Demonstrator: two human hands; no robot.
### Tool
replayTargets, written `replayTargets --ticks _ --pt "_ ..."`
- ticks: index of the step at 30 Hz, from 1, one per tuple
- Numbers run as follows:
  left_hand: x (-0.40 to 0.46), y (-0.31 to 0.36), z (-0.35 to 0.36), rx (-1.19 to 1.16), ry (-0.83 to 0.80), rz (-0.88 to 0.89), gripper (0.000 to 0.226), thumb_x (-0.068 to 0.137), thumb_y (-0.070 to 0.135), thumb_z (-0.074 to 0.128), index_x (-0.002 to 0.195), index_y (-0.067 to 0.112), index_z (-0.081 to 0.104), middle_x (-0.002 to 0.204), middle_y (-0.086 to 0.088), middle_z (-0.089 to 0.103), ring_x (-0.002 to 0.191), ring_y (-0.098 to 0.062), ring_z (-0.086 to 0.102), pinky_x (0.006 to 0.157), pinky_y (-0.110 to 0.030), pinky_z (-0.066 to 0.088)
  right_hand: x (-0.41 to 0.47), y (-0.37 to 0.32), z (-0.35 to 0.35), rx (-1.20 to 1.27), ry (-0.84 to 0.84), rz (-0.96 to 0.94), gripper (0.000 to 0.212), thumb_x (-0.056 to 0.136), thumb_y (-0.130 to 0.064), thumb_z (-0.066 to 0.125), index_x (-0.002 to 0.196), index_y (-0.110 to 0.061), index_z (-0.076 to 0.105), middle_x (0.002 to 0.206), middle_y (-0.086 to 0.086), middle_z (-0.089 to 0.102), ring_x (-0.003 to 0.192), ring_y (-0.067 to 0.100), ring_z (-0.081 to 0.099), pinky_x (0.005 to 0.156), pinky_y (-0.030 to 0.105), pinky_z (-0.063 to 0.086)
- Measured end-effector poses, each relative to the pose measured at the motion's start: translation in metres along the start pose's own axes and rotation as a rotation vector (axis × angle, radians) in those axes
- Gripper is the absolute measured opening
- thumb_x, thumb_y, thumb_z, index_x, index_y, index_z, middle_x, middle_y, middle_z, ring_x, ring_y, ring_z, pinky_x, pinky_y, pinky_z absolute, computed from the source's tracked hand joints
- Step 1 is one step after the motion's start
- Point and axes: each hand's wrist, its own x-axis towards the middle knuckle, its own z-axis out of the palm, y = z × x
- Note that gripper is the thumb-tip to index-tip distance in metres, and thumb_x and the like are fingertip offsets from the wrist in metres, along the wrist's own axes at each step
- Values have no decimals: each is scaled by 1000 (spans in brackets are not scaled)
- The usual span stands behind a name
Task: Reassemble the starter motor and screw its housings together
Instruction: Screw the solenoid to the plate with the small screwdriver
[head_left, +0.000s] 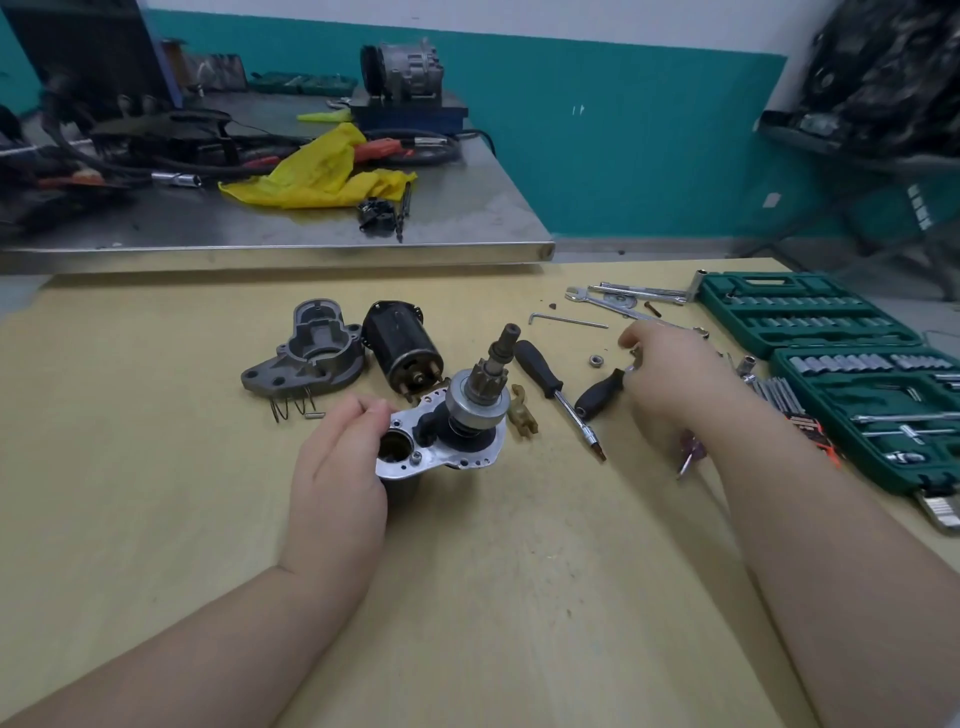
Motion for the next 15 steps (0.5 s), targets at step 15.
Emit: replayTargets --ticks 15 --pt "-2 2 4 -62 -1 -77 28 95 37 53 86 11 55 93 -14 54 75 -13 47 69 -40 32 -18 9 -23 -186 -332 -7 40 74 -20 77 114 -18 71 73 -1 79 71 18 79 73 40 67"
